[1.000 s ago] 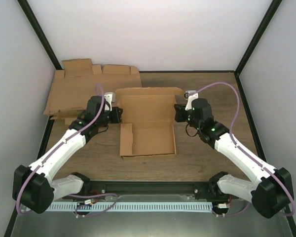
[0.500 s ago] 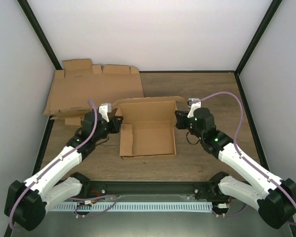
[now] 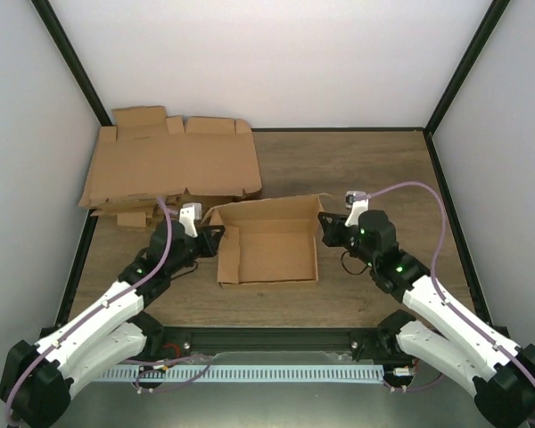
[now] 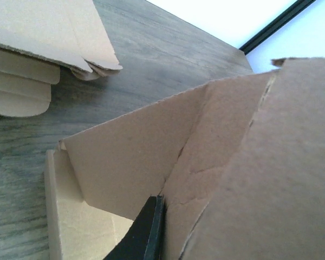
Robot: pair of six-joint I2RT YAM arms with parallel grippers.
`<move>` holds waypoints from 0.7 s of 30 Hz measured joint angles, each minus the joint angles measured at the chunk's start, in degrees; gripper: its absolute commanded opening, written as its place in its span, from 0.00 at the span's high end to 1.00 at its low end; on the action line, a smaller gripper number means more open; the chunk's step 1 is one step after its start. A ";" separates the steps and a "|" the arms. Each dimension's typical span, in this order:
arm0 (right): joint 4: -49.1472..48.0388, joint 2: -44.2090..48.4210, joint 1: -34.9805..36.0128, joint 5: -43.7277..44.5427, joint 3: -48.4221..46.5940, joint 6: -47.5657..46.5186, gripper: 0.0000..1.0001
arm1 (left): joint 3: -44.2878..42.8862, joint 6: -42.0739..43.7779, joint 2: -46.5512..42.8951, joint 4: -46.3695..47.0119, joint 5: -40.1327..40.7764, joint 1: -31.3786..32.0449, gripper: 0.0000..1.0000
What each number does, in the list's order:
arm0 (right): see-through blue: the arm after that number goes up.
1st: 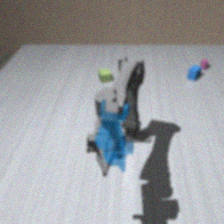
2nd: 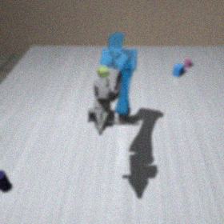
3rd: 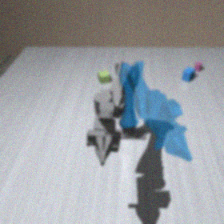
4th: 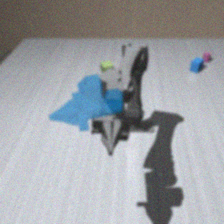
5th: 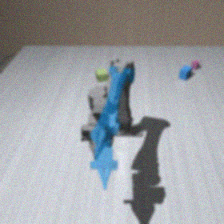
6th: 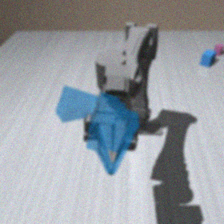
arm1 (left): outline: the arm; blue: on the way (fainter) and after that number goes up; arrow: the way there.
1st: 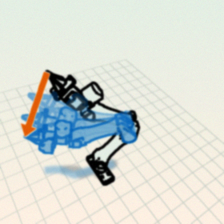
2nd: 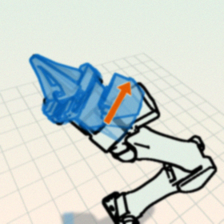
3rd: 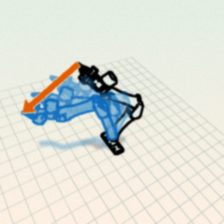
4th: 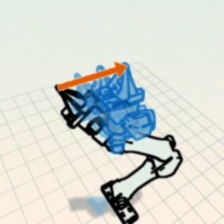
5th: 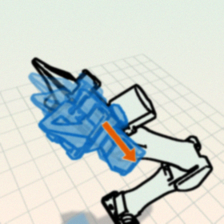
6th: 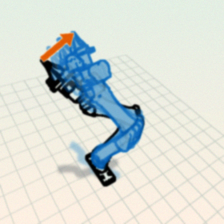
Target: Fold the paper box
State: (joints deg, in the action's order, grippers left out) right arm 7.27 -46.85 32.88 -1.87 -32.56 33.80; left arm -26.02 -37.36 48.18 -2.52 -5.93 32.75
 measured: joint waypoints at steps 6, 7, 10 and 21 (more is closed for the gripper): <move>1.51 0.57 0.11 -1.36 -0.39 4.55 0.99 | 1.18 -0.13 -2.08 -1.14 0.09 0.37 0.94; 2.03 -0.17 0.11 -1.60 -1.22 5.35 0.99 | 1.18 -0.13 -2.08 -1.11 0.09 0.37 0.94; 3.06 -2.51 0.11 -2.38 -3.43 7.91 0.99 | 1.18 -0.15 -1.95 -1.09 0.11 0.39 0.94; 1.38 -0.83 4.68 -0.66 0.92 15.82 0.99 | 1.18 0.17 -0.74 -2.32 0.09 0.42 0.94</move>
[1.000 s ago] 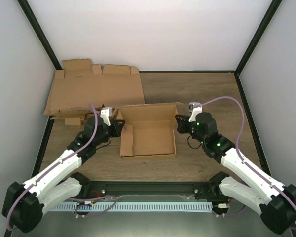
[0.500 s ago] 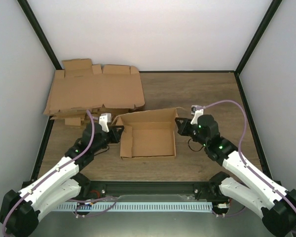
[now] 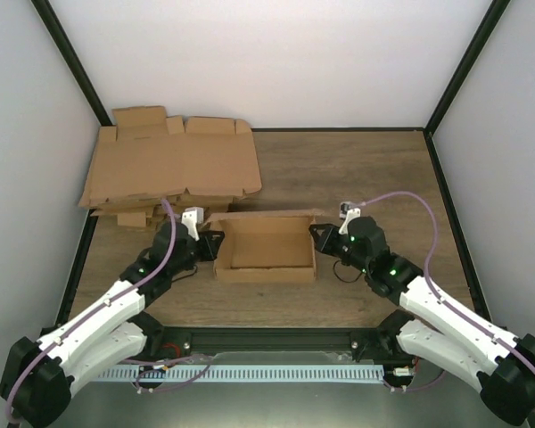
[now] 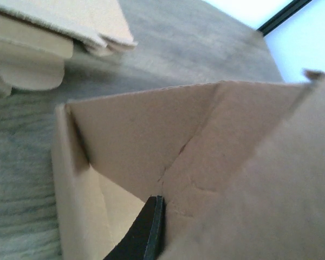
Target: Fold the paper box
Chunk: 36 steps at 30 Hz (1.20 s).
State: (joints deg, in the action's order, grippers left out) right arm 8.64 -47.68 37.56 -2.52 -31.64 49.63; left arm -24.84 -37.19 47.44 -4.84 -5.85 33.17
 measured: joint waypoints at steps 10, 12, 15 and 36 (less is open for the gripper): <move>1.49 4.39 1.60 0.63 9.07 3.13 0.90 | 1.73 1.01 -1.27 -5.55 0.17 0.28 0.93; 1.66 4.57 1.64 0.59 9.44 3.21 0.81 | 2.12 0.98 -1.60 -5.60 -0.04 0.31 0.91; 2.73 3.85 1.64 0.35 9.46 2.34 0.68 | 2.40 0.74 -1.40 -6.45 -0.96 0.33 0.87; 14.10 4.37 1.64 -9.03 9.68 -2.16 0.30 | -6.99 -5.84 -5.90 -25.53 -4.98 0.52 0.00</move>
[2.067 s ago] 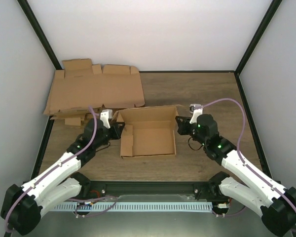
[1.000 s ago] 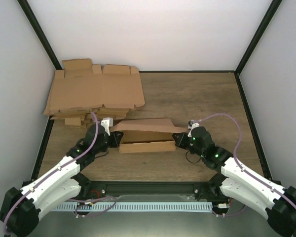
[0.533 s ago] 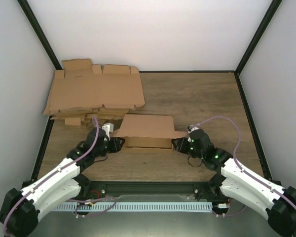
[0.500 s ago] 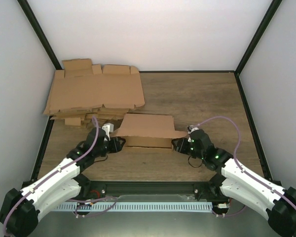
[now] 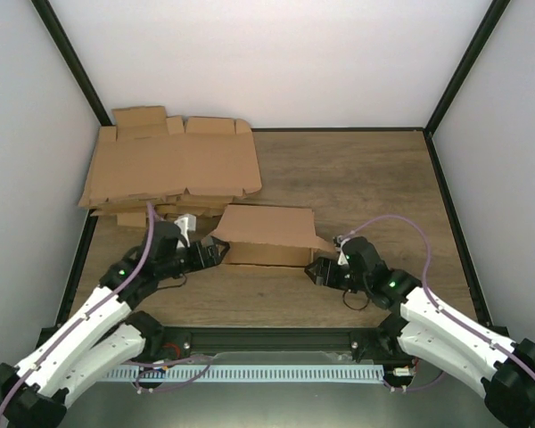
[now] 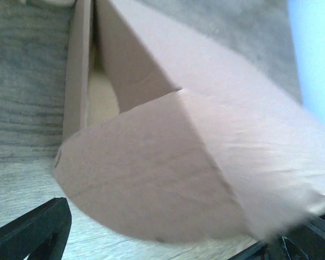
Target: Fold the paper box
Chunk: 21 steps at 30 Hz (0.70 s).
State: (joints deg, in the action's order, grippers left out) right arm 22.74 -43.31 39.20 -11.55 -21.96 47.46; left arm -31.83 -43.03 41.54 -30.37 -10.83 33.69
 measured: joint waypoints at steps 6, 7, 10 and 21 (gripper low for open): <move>2.86 1.66 0.00 -1.79 0.39 -0.13 0.27 | -12.52 -0.24 -1.42 -10.45 5.38 0.00 0.00; 3.52 1.84 0.00 -1.97 0.37 -0.22 0.27 | -14.45 -0.07 -1.18 -11.93 6.47 0.00 0.00; 5.33 2.27 0.00 -2.58 0.35 -0.33 0.28 | -19.85 1.05 -0.28 -16.06 10.58 0.00 0.00; 12.55 5.64 0.00 -10.75 -2.58 -5.68 0.27 | -27.34 10.54 16.28 -11.69 8.20 -0.39 0.00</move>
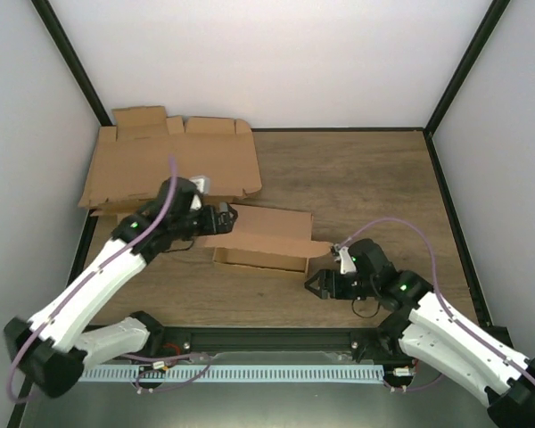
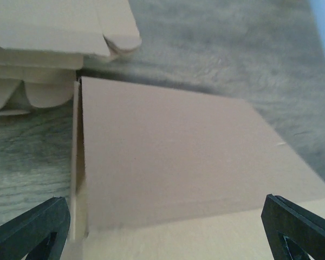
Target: Fold the paper box
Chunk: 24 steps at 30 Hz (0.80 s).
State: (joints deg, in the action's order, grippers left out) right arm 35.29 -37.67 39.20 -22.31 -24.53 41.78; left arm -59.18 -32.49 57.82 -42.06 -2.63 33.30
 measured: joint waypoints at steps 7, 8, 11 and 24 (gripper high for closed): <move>6.88 3.34 0.00 -4.20 -9.44 -3.10 0.26 | -0.57 7.61 14.67 3.45 -7.91 -3.06 0.03; 7.80 3.61 0.00 -4.17 -11.76 -3.52 0.26 | -0.46 8.44 15.76 3.74 -8.74 -3.13 0.04; 9.70 3.37 0.00 -4.07 -19.12 -5.01 0.26 | 1.55 9.97 16.79 5.57 -10.75 -3.17 0.05; 2.71 -15.41 -0.02 6.60 -25.79 -4.09 0.29 | 11.43 11.76 16.61 9.03 -11.61 -3.19 0.05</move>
State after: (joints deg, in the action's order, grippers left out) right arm 38.00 -53.08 39.18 -15.70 -50.33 37.69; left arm -47.75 -20.73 74.43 -33.04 -14.24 30.11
